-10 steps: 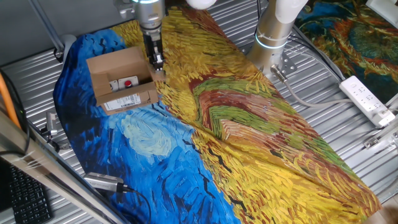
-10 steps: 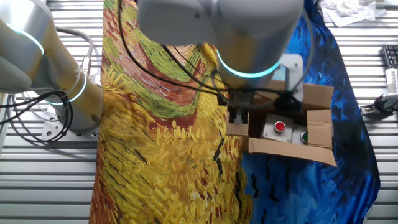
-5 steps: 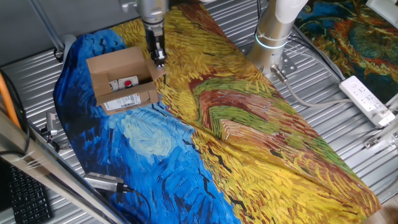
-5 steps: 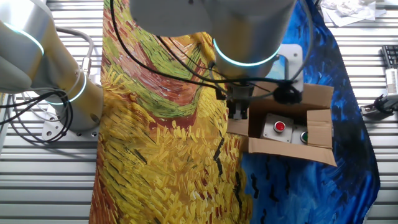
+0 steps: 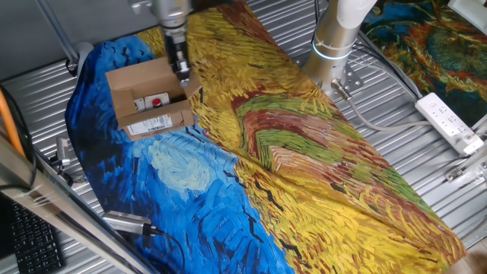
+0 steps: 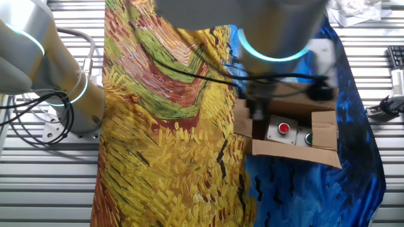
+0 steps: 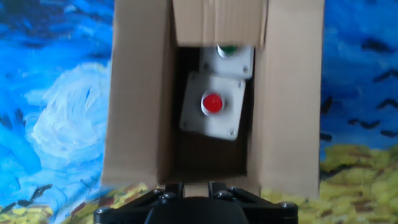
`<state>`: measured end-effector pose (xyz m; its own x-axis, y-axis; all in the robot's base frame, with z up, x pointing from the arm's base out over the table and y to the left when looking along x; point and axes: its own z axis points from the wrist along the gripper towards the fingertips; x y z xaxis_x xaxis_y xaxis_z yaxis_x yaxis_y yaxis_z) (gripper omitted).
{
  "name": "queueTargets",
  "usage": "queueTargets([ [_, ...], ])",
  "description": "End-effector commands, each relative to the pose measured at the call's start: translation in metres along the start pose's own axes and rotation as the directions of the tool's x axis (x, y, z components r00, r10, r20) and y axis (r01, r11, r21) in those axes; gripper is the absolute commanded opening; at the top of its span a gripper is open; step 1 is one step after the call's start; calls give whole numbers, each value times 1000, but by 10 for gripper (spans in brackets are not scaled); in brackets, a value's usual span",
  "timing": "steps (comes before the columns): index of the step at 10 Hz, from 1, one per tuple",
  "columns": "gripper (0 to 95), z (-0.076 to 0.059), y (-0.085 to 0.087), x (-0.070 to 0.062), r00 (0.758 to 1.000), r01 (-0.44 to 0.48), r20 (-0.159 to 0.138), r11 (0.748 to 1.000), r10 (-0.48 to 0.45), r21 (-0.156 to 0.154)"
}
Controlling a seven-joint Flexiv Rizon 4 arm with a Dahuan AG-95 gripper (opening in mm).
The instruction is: Open a box
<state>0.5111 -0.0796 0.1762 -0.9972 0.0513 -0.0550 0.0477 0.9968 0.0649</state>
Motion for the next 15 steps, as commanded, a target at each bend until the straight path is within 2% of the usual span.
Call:
queueTargets([
  [1,190,7,-2,-23,1000,11,4,1000,-11,0],
  [3,190,17,-3,-51,1000,17,5,1000,-17,-2],
  [5,190,25,-3,-65,1000,17,4,1000,-17,-1],
  [8,190,39,-6,-74,1000,16,12,1000,-16,1],
  [15,190,58,-8,-91,997,34,73,999,-34,-2],
])
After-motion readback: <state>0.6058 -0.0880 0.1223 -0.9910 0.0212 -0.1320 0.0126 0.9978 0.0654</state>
